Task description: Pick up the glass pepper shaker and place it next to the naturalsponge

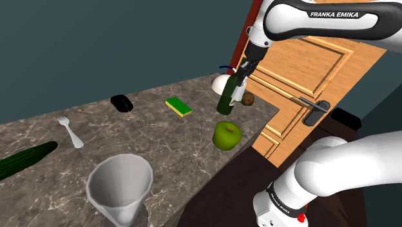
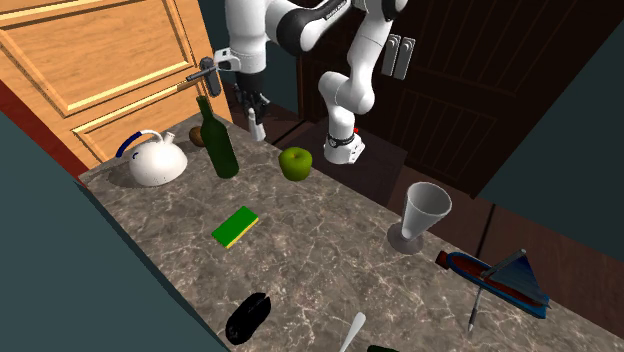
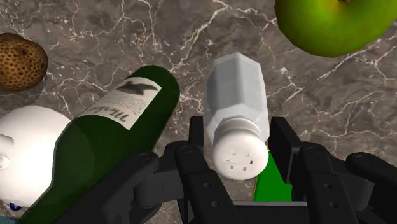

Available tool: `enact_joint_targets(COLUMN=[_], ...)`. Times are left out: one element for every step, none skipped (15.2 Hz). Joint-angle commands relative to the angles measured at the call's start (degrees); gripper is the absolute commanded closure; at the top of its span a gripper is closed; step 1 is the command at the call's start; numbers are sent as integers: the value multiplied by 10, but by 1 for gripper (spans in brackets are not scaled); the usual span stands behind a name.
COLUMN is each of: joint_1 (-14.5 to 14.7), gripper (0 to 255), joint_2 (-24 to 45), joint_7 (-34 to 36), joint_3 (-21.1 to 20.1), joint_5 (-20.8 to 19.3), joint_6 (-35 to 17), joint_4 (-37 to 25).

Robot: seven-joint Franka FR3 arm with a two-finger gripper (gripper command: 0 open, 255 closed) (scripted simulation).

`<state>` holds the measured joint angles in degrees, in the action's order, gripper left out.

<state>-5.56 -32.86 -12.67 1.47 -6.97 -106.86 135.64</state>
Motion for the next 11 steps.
enact_joint_targets(joint_1=[-10, -15, -20, -25, -29, -34, -38, -42, -46, -49, -53], gripper=[255, 255, 255, 255, 255, 255, 255, 255, 255, 255, 255], joint_2=[6, 12, 19, 26, 34, 42, 51, 60, 70, 81, 92], joint_7=[-26, -40, -53, -67, -81, -94, -108, -122, -136, -150, -164], joint_3=[21, 33, 44, 55, 67, 78, 89, 100, 111, 122, 133], joint_5=[-10, -15, -19, -23, -27, -30, -33, -36, -37, -39, -39], joint_6=[-9, -12, -15, -18, -21, -24, -27, -30, -32, -35, -38], joint_4=[-1, -5, -11, -17, -23, -30, -38, -46, -56, -65, -75])
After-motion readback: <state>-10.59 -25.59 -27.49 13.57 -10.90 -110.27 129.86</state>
